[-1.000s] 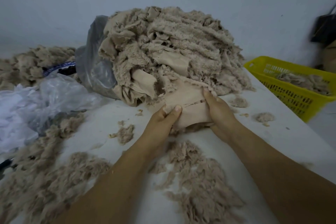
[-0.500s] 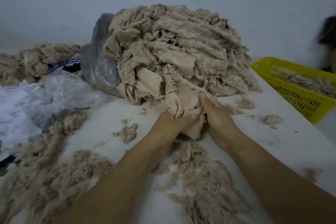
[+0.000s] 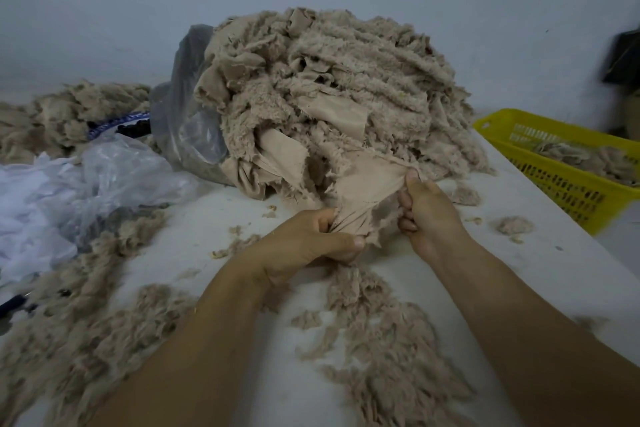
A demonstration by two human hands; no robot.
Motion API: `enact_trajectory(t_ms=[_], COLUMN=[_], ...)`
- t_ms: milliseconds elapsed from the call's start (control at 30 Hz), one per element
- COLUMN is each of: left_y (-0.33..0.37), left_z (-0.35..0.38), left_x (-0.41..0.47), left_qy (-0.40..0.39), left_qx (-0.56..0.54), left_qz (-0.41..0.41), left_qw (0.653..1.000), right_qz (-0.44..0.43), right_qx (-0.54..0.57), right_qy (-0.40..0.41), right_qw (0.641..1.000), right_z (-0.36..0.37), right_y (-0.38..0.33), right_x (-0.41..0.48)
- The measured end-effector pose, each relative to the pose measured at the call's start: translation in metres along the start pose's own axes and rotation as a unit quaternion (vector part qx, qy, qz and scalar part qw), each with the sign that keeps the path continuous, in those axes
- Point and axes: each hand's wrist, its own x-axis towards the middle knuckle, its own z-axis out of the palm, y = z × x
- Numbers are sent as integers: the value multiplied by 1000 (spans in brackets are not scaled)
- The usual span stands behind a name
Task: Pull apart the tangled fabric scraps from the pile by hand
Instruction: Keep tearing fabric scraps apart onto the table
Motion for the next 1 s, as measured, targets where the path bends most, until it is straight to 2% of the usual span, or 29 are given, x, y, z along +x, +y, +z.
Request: enact_trajectory(t_ms=[200, 333, 433, 500, 567, 700, 800, 933, 1000], left_y=[-2, -1, -1, -2, -3, -2, -1, -2, -3], left_z=[-5, -10, -14, -15, -13, -7, -5, -3, -1], left_x=[-1, -2, -4, -3, -1, 3, 3, 2, 3], left_qy=[20, 107, 147, 166, 179, 171, 169, 184, 201], left_qx=[4, 15, -45, -74, -50, 8, 30, 55, 72], left_qz=[-38, -23, 0, 18, 25, 28, 58, 73, 62], left_qw=[999, 994, 988, 983, 982, 985, 984, 979, 975], right_qz=[-80, -121, -136, -129, -144, -271, -371, -314, -285], right_qx=[-167, -240, -279, -286, -313, -394, -408, -419, -420], right_qy=[63, 121, 121, 94, 63, 45, -63, -233, -267], right_qw=[981, 956, 943, 945, 937, 877, 832, 819, 819], right_z=[-4, -16, -21, -22, -19, -3, 12, 24, 24], right_y=[-1, -4, -3, 0, 2, 2, 2, 12, 15], right_x=[3, 8, 10, 10, 6, -12, -26, -35, -34])
